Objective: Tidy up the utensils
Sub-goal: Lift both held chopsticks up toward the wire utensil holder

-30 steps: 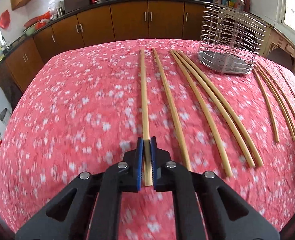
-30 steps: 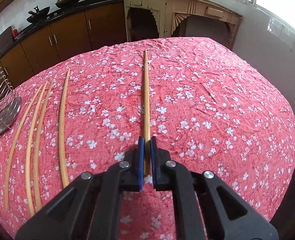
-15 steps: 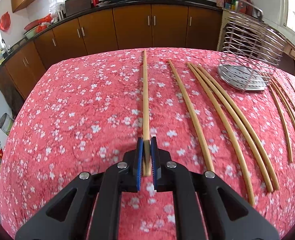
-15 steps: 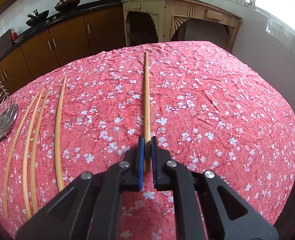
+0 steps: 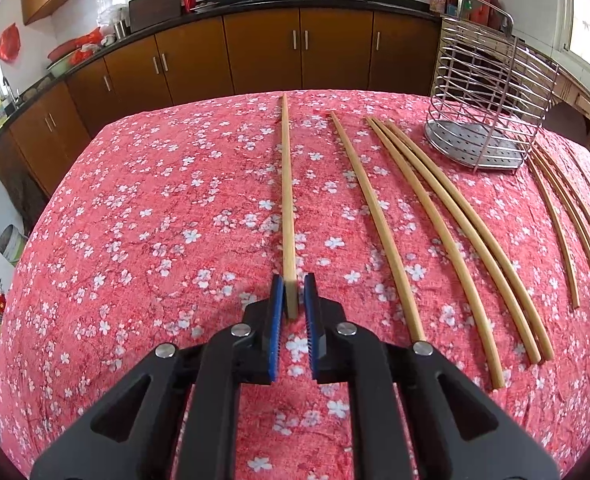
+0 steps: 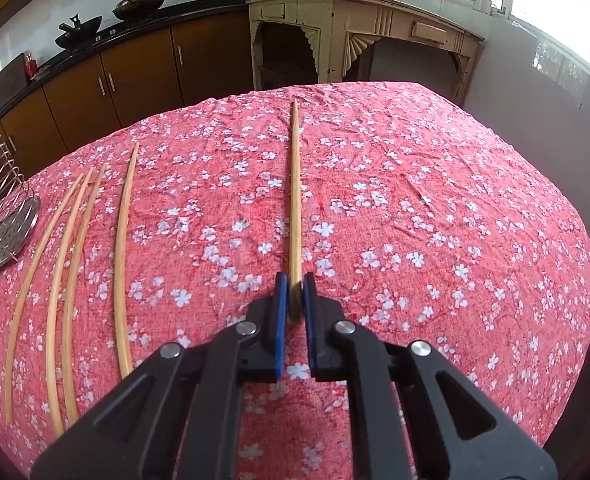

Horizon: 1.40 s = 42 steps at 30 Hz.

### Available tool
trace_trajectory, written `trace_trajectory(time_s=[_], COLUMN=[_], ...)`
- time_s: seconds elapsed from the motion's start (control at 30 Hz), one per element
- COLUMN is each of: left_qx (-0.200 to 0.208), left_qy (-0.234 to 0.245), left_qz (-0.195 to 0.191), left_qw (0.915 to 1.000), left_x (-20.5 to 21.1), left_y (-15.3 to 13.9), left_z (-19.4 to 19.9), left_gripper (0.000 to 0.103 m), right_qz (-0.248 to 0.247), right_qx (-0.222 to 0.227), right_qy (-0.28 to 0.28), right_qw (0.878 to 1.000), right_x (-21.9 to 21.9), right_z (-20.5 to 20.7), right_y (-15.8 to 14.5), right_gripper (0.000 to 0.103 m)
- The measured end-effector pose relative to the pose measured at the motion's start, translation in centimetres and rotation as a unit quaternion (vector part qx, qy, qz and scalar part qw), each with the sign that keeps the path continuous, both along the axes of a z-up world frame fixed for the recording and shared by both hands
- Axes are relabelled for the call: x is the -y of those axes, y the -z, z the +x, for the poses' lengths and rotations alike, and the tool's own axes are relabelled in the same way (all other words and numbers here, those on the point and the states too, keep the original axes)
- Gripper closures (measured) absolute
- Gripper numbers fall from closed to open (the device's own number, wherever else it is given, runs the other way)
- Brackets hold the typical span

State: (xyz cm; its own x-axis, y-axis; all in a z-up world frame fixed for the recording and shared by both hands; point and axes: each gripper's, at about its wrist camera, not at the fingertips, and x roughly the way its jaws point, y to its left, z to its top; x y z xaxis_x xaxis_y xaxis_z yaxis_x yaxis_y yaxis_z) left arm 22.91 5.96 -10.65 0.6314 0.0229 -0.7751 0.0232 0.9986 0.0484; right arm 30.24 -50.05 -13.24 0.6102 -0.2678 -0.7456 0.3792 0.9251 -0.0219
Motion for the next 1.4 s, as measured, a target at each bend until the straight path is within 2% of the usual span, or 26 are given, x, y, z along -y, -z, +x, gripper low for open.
trace_trajectory(time_s=[0.2, 0.3, 0.47, 0.73, 1.03, 1.4], left_qx=[0.0, 0.0, 0.006, 0.085, 0.204, 0.271], left_qy=[-0.003, -0.004, -0.001, 0.004, -0.006, -0.03], left_qz=[-0.001, -0.005, -0.016, -0.021, -0.028, -0.039], left_qw=[1.0, 1.0, 0.9999, 0.9961, 0.9786, 0.9613], left_x=[0.4, 0.3, -0.2, -0.8, -0.4, -0.6], left_y=[-0.1, -0.2, -0.7, -4.3, -9.7, -13.3], left_z=[-0.4, -0.5, -0.6, -3.2, -5.5, -4.6], left_gripper=[0.09, 0.095, 0.096, 0.096, 0.096, 0.096], right_qz=[-0.007, -0.006, -0.009, -0.038, -0.056, -0.057], right_qx=[-0.004, -0.003, 0.022, 0.094, 0.171, 0.238], right_qy=[0.0, -0.003, -0.013, -0.024, -0.032, -0.041], right_qw=[1.0, 1.0, 1.0, 0.995, 0.983, 0.969], right_x=[-0.4, -0.5, -0.9, -2.0, -2.7, -3.1], right_z=[-0.3, -0.4, -1.5, -4.5, -7.0, -6.6], right_y=[-0.1, -0.2, -1.2, -5.0, -9.1, -13.7], right_gripper=[0.094, 0.095, 0.096, 0.096, 0.096, 0.096])
